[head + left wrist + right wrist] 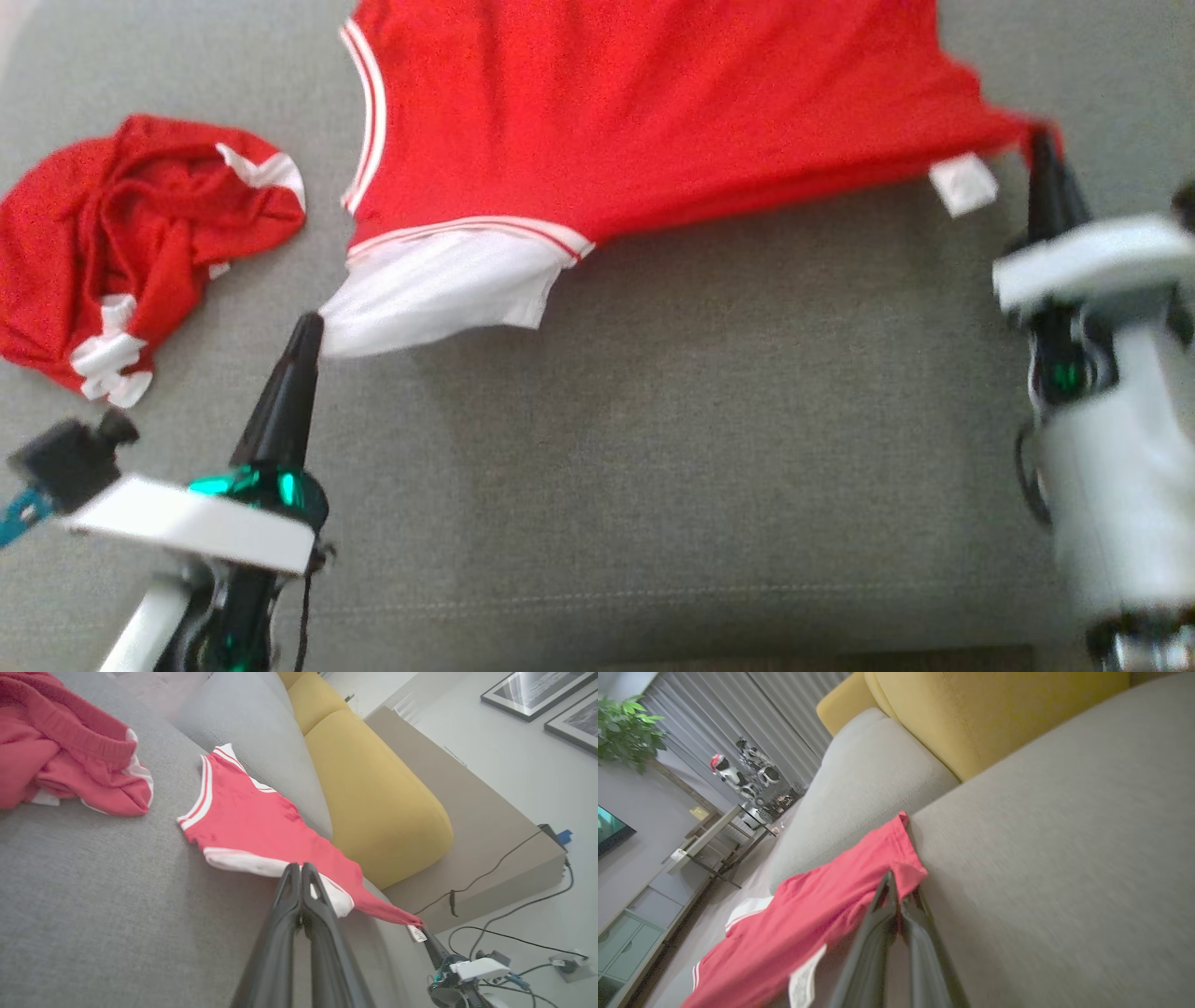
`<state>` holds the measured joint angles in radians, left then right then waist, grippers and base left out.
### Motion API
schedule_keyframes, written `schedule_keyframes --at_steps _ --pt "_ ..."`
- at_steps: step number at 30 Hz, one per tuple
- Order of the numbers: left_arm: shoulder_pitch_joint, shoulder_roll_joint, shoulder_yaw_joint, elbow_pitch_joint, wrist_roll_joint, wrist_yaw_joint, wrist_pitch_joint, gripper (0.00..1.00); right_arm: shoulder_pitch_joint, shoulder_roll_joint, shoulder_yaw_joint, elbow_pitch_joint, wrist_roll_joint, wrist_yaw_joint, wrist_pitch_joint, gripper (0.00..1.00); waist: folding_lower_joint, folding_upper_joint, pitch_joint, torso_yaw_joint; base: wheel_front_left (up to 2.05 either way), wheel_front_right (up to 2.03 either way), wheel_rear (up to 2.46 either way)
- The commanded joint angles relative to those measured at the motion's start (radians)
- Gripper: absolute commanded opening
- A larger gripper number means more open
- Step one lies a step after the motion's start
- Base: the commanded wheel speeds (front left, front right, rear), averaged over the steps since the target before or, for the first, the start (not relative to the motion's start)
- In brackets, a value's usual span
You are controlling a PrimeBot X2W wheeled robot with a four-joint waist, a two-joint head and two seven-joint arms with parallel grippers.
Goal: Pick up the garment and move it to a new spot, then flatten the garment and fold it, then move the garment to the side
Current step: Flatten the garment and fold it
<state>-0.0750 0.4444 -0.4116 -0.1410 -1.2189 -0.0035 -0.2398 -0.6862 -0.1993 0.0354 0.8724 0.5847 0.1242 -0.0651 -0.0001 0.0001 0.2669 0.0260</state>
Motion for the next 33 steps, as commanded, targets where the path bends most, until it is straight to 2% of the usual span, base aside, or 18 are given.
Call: schedule_keyframes --at_steps 1,5,10,14,18,25,33 --pt "-0.032 0.04 0.055 -0.049 0.0 0.005 -0.012 0.0 0.026 -0.012 0.018 -0.053 0.011 0.007 0.002 0.0 0.0001 -0.0001 -0.029 -0.002 0.0 0.0 0.0" --pt "0.076 0.036 0.06 -0.119 0.006 0.045 -0.015 0.0 0.198 -0.019 0.003 -0.202 -0.011 0.007 0.041 0.0 0.0001 -0.0001 -0.038 -0.003 0.0 0.0 0.0" --pt "0.191 0.026 0.07 -0.203 0.014 0.083 -0.018 0.0 0.401 -0.009 -0.088 -0.415 -0.09 0.007 0.109 0.0 0.0001 -0.0001 -0.039 -0.002 0.0 0.0 0.0" --pt "0.233 0.051 0.065 -0.254 0.03 0.116 -0.004 0.0 0.517 0.05 -0.174 -0.605 -0.145 0.007 0.212 0.0 0.0001 -0.0001 -0.026 -0.001 0.0 0.0 0.0" --pt "0.186 0.05 0.055 -0.258 0.051 0.117 0.007 0.0 0.55 0.099 -0.238 -0.739 -0.179 0.007 0.304 0.0 0.0001 -0.0001 -0.01 -0.003 0.0 0.0 0.0" --pt "0.002 -0.02 0.003 -0.146 0.093 0.103 0.022 0.0 0.5 0.136 -0.263 -0.797 -0.198 0.007 0.431 0.0 0.0001 -0.0001 0.031 0.015 0.0 0.0 0.0" --pt "-0.154 -0.076 -0.028 -0.016 0.121 0.066 0.028 0.0 0.409 0.146 -0.284 -0.783 -0.211 0.007 0.494 0.0 0.0001 -0.0001 0.071 0.029 0.0 0.0 0.0"
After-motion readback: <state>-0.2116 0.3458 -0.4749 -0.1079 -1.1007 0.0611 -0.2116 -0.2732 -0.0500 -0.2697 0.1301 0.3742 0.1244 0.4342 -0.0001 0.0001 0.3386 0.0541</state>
